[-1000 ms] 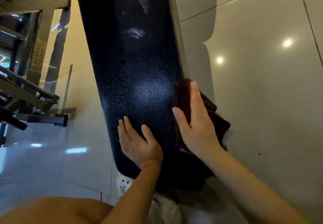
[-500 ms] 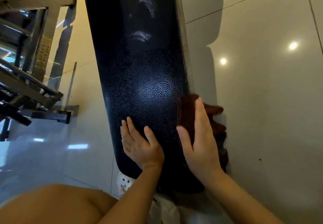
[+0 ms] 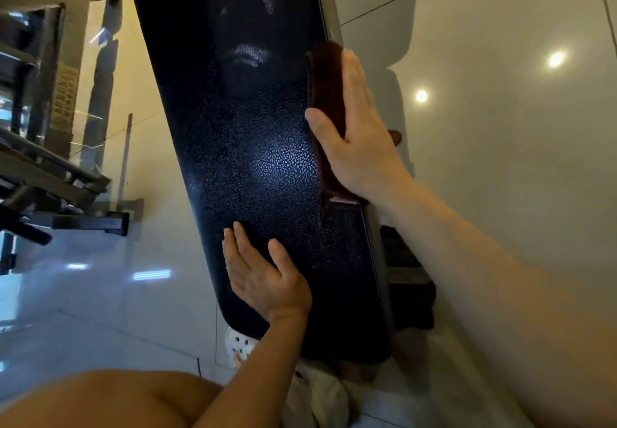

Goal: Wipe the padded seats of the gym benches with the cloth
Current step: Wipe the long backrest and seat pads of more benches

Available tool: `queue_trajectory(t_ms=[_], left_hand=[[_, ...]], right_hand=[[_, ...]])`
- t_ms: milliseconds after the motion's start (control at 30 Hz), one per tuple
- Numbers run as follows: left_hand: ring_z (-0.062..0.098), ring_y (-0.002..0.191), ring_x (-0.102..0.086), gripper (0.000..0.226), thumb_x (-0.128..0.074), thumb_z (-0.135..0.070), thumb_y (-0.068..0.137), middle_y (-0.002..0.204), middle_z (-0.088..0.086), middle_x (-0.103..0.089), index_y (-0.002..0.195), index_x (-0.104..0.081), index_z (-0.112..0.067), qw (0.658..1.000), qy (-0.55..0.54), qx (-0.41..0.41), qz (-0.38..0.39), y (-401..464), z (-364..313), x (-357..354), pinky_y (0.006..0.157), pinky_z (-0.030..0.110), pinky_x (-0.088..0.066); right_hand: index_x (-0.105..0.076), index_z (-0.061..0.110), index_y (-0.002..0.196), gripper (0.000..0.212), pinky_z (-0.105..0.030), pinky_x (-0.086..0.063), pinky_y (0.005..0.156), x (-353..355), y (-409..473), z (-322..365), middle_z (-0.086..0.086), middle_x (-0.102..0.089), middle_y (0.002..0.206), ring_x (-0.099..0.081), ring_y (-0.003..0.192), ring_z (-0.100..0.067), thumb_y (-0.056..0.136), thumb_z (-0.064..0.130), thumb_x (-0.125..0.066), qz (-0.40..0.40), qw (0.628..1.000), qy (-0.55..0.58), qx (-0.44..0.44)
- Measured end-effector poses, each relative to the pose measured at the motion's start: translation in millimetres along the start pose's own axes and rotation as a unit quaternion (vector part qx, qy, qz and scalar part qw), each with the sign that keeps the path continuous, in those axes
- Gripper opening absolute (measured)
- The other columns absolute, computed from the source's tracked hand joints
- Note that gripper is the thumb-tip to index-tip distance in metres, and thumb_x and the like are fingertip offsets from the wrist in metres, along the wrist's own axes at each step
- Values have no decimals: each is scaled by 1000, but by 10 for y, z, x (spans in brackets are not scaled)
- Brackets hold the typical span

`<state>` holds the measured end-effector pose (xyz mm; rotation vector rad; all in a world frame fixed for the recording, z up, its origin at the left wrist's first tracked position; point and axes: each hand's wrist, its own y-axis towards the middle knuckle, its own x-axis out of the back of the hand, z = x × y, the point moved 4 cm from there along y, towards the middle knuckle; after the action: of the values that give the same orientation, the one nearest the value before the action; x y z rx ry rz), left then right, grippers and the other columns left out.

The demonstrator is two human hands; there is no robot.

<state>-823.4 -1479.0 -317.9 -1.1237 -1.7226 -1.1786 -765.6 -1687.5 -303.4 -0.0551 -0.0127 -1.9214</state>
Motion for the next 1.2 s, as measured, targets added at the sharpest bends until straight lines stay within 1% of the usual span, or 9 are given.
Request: queue_trajectory(t_ms=[200,367,600,733,800,900,1000,1100,1200], left_hand=[[31,143,-28,76,-20,-52,88,155,14,-31,149,-34,-8,1000,4,4,15,0,-9,16,114,47,-20],[28,147,-18,85,-15,-60,84,160,10,-21,153,-24,-12,998,-1,9,63,9,15,51,116,52,-14],[18,150,3,73,-36,-55,98,164,2,1,156,-8,-20,979,-55,31,193,79,52,183,120,41,3],[21,150,-3,66,-41,-41,102,164,5,-3,155,-12,-14,966,-101,20,237,49,68,327,120,38,-3],[23,146,-18,57,-43,-35,102,160,8,-19,151,-28,-11,958,-174,14,229,-23,53,447,116,35,-16],[23,124,-48,33,-44,-29,103,133,8,-52,127,-58,-12,933,-274,-11,233,-80,2,630,101,29,-34],[19,98,-64,38,-37,-40,104,101,3,-69,103,-68,-18,838,-458,110,275,39,16,880,87,33,-51],[20,96,-64,48,-29,-53,102,100,3,-70,104,-65,-21,753,-532,211,326,186,215,1041,85,38,-48],[18,95,-60,39,-41,-50,100,109,4,-66,112,-59,-17,776,-427,229,404,136,511,1003,83,37,-39]], right_hand=[[-3,15,156,70,-26,-10,120,-69,-378,-94,0,-6,164,-6,149,-10,103,33,-45,-22,999,11,-26],[-1,38,145,61,-20,-14,119,-237,-1305,-361,10,-14,159,-12,148,-5,99,42,-40,-41,997,27,-51],[-24,27,151,49,-18,-33,110,-265,-1947,-422,7,-41,147,-37,138,-13,104,38,-33,-67,985,1,-156],[-53,27,127,33,-4,-43,66,-84,-2075,-220,9,-58,102,-58,106,-16,105,36,-30,-83,970,52,-223],[-52,32,118,27,-6,-42,75,-59,-2040,47,14,-59,102,-57,101,-5,105,38,-29,-108,975,57,-187],[-52,21,134,45,-19,-41,99,-194,-1989,540,9,-61,121,-54,116,-4,102,42,-30,-102,994,-4,-41],[-43,28,140,41,-15,-26,113,-560,-2031,880,14,-49,137,-41,132,1,101,37,-33,6,995,-71,69],[-29,26,151,48,-23,3,120,-972,-2124,708,16,-26,155,-7,145,4,104,38,-27,138,953,-254,89],[-24,26,154,49,-38,6,122,-1090,-2209,213,10,-12,163,2,150,-8,106,39,-27,225,886,-405,25]])
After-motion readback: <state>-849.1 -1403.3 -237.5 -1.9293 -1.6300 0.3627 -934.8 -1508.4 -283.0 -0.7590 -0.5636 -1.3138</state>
